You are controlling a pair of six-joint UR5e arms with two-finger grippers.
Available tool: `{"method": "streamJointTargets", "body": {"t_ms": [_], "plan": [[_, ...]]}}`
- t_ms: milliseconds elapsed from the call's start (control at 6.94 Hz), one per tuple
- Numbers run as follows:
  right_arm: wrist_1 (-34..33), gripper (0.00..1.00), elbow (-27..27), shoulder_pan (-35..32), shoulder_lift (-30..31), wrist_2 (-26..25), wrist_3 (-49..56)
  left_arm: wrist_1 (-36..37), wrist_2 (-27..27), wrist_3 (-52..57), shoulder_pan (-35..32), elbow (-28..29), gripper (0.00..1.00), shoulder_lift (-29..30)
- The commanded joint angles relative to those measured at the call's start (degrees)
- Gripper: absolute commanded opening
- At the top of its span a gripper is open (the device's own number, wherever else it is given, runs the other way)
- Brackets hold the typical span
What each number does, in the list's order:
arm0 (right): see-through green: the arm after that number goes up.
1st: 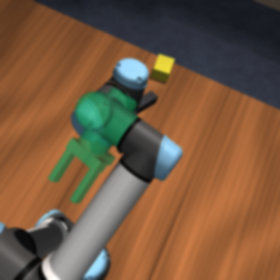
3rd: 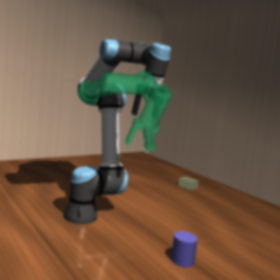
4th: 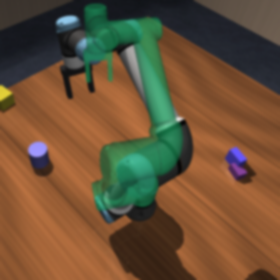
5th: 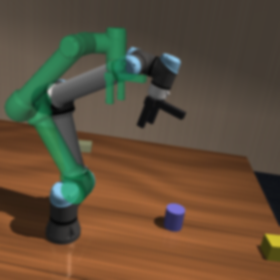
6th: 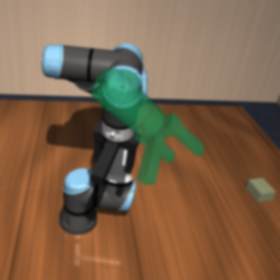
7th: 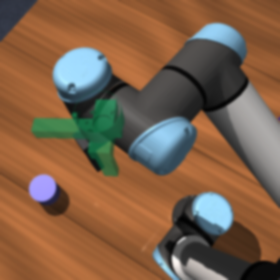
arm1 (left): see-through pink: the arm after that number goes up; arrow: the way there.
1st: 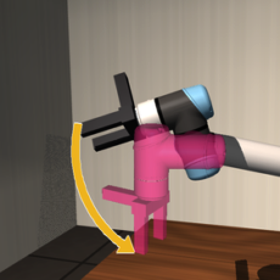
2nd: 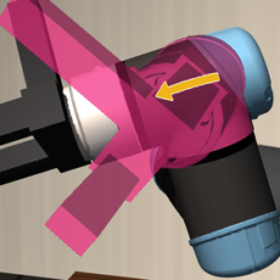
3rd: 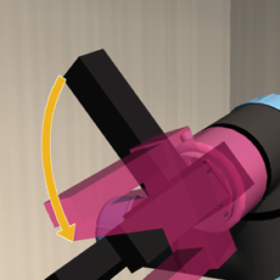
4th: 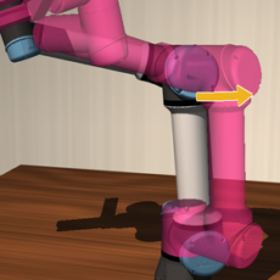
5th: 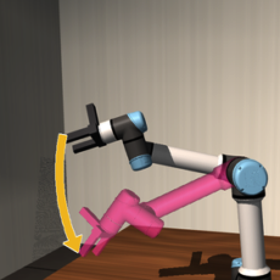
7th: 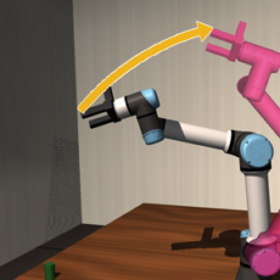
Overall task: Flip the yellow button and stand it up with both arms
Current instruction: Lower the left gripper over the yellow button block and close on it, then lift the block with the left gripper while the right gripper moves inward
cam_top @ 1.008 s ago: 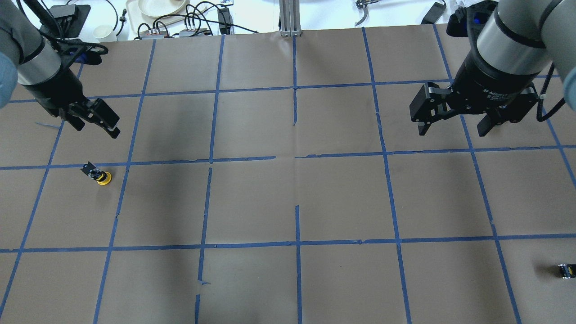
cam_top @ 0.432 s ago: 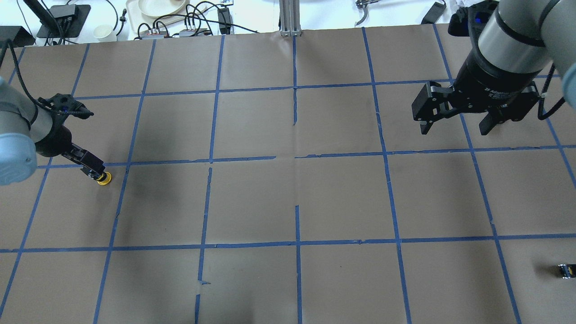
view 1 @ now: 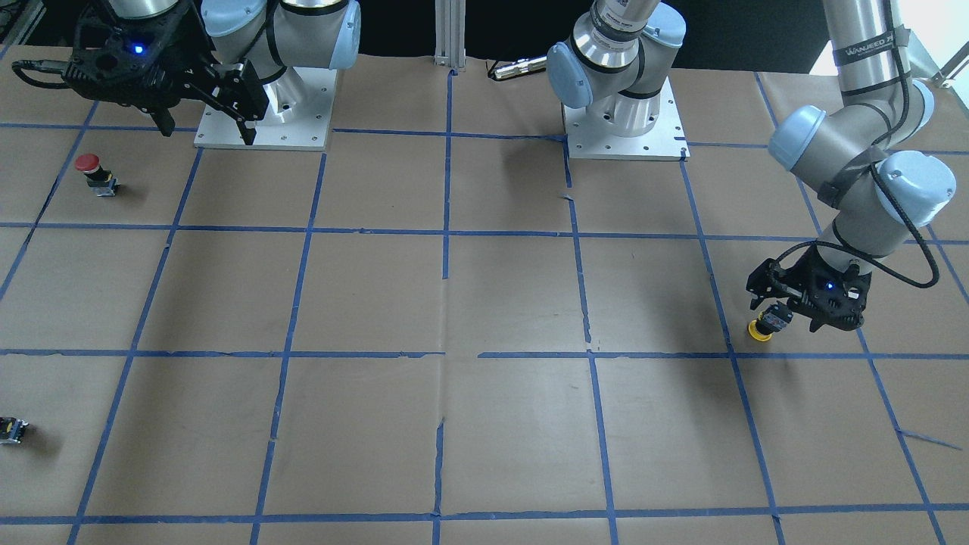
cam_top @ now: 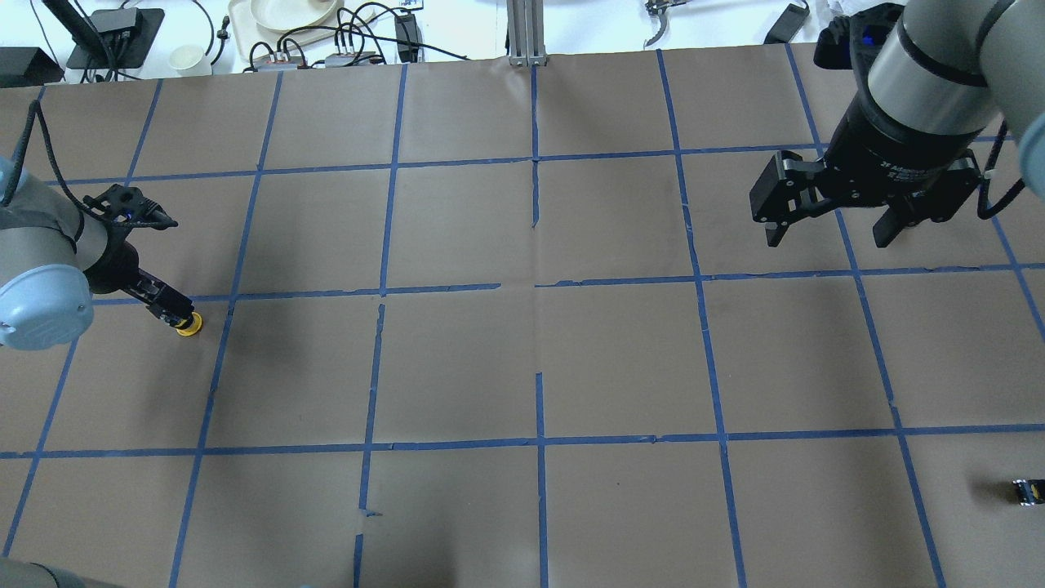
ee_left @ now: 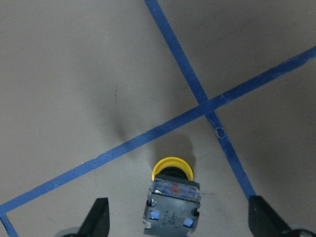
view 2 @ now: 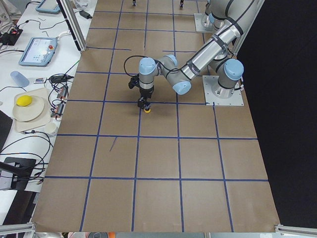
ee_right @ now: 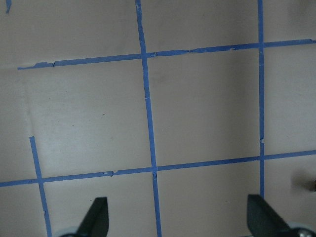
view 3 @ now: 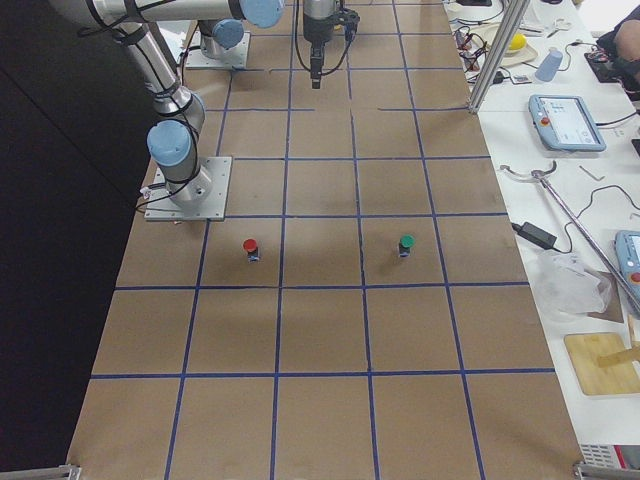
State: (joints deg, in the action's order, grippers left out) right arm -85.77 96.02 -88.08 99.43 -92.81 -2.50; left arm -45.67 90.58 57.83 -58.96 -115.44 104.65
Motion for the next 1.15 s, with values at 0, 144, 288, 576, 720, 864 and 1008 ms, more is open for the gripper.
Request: {"method": "streamJointTargets", "body": {"t_ms": [0, 144, 288, 576, 720, 864, 1008], "plan": [[1.0, 1.0, 0.0, -0.2, 0.2, -2.5, 0.1, 0.2, -0.3, 0.2, 0.1, 1.2, 0.99, 1.2], [1.5, 1.0, 0.1, -0.2, -0.9, -2.2, -0.5, 0.1, -0.3, 2.6, 0.1, 1.4, 0.92, 1.9], [1.7, 1.0, 0.0, -0.2, -1.9, -1.9, -0.6, 0.2, -0.1, 5.3, 0.1, 1.8, 0.63, 2.7], [1.9, 1.0, 0.0, -0.3, -2.0, -2.0, -0.6, -0.5, 0.2, 5.5, 0.1, 1.7, 0.32, 2.6], [1.9, 1.0, -0.1, -0.3, -1.3, -2.2, 0.1, -1.5, -0.7, 5.4, 0.1, 1.9, 0.31, 2.4], [3.2, 1.0, -0.1, -0.3, -0.1, -1.8, 0.1, -6.0, -4.8, 4.5, -0.3, 3.1, 0.31, 0.7], [3.7, 1.0, 0.2, -0.4, -0.9, -2.0, -0.6, -11.7, -5.8, 2.7, -1.0, 5.5, 0.31, -0.3]]}}
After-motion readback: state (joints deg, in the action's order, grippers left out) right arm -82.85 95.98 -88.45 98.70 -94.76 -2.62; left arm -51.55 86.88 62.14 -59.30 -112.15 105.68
